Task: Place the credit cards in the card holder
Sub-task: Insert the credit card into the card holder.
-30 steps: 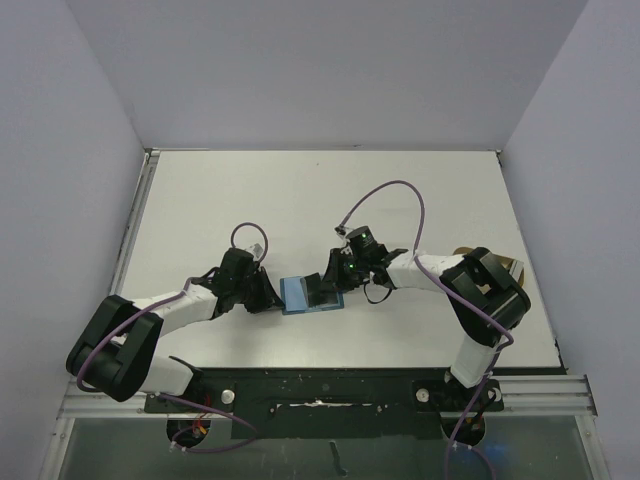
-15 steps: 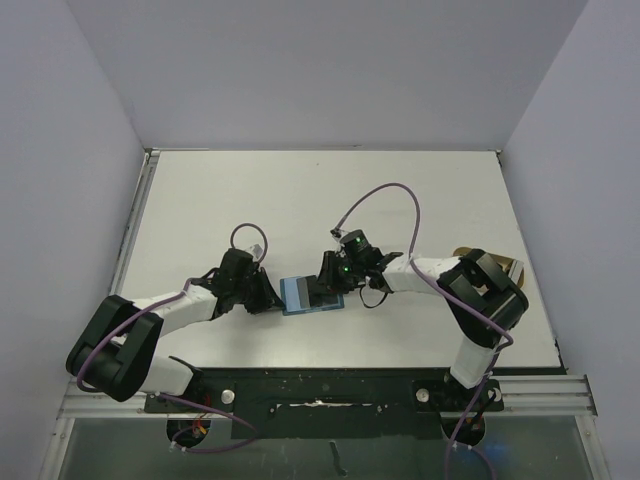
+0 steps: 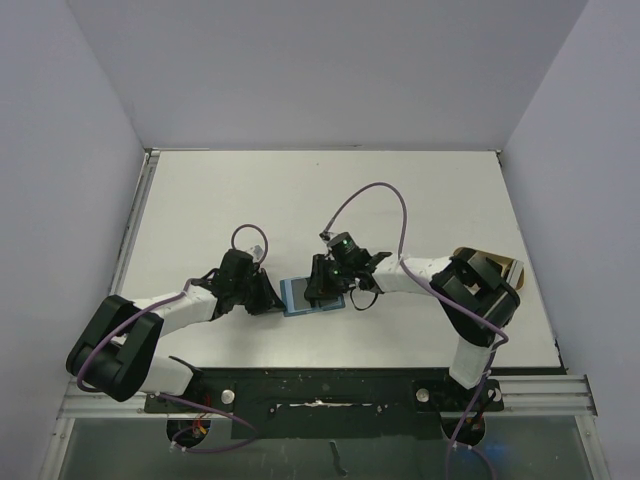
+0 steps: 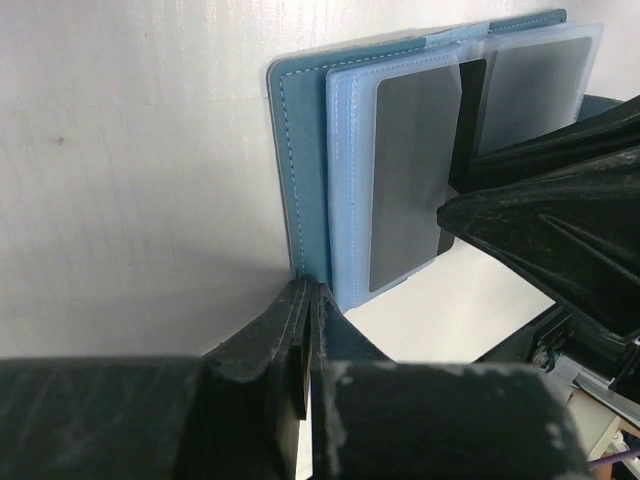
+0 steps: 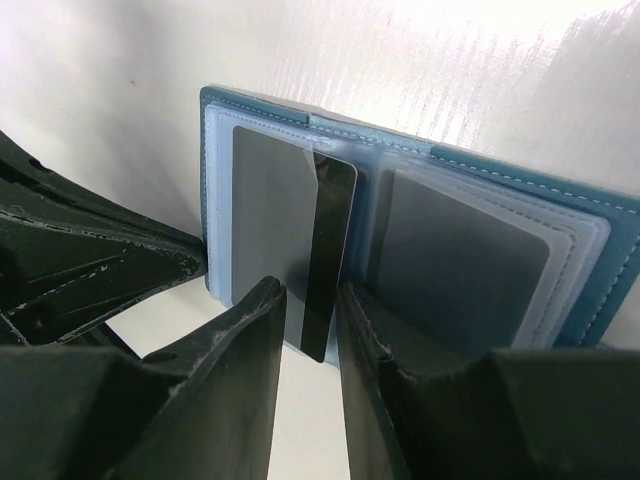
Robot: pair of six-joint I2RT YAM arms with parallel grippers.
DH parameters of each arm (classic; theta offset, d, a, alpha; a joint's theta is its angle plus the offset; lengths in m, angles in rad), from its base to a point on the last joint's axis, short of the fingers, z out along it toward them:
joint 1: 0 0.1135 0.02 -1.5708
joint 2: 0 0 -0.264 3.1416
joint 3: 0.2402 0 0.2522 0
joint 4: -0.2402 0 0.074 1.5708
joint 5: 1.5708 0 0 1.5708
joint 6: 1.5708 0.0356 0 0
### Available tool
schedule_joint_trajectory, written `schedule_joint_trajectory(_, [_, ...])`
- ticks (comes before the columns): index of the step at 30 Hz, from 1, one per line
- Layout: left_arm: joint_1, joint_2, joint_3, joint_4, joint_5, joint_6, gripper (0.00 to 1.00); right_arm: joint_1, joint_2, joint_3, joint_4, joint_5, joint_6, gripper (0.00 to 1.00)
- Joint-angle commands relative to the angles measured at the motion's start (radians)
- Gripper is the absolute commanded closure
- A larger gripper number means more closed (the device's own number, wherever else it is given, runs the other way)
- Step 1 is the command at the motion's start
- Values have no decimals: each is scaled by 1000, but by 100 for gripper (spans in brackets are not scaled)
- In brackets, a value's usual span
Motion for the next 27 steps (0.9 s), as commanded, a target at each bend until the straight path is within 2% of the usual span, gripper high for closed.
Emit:
schedule_joint_trajectory(1, [-1,-13,-4,34,25,-2,100,14,22,25,-56,37,-14,70])
schedule_joint_trajectory(16, [-1,-8,18,18,22,7,100,38,33,43,-31,10,-43,65])
schedule_joint_trajectory(27, [0,-5,32,8,20,13,100,45,65,97,-92,11,-101,64])
